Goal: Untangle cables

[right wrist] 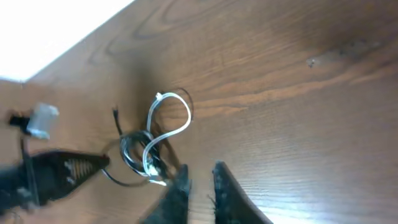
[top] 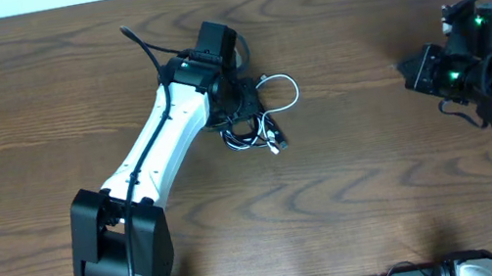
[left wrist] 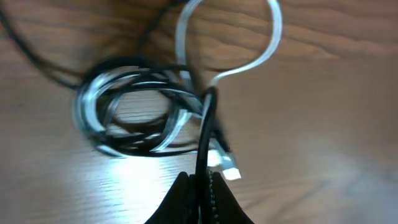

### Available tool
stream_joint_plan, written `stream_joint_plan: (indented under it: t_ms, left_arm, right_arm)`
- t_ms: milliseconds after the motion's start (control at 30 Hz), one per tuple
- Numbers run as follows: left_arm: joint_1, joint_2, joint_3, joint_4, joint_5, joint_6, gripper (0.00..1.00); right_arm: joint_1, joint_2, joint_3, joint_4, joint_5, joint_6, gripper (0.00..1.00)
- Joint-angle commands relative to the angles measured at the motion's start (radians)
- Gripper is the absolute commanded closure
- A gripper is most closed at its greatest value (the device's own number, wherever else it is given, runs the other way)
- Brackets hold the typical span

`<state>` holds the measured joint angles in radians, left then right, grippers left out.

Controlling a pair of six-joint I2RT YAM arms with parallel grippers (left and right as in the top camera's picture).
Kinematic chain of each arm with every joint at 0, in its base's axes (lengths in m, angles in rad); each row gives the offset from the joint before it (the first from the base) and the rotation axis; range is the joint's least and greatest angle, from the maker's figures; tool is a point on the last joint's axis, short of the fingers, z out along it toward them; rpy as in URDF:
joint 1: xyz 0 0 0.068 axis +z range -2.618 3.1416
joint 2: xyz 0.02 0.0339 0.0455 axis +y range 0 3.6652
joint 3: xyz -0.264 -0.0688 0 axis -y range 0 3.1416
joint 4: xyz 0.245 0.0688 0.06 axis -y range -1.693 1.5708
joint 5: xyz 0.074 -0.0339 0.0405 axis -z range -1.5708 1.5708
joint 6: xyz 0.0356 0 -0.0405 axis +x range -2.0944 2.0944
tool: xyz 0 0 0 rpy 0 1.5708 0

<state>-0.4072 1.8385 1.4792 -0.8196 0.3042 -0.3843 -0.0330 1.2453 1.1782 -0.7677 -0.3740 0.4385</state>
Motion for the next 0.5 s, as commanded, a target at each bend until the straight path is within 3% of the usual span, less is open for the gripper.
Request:
stream_joint_plan:
  t_ms: [0,233,333,400,467]
  left_arm:
    - [0.014,-0.003,0.003,0.027,0.234,0.153,0.93]
    - [0.114,-0.026,0.012,0.066,0.674,0.196,0.92]
    - [0.155,-0.026,0.012,0.076,0.782,0.179,0.93]
    - [0.197,-0.026,0.012,0.082,0.861,0.129,0.93]
    - [0.224,-0.026,0.012,0.089,0.907,0.081,0.93]
  right_arm:
    - [0.040,0.074,0.011,-0.003,-0.074,-0.097,0.75]
    - [0.138,0.246,0.011,0.053,-0.187,-0.122,0.60]
    - [0.164,0.283,0.011,0.080,-0.218,-0.131,0.54]
    - [0.193,0.313,0.011,0.097,-0.224,-0.179,0.44]
    - [0.216,0.333,0.011,0.101,-0.224,-0.227,0.44]
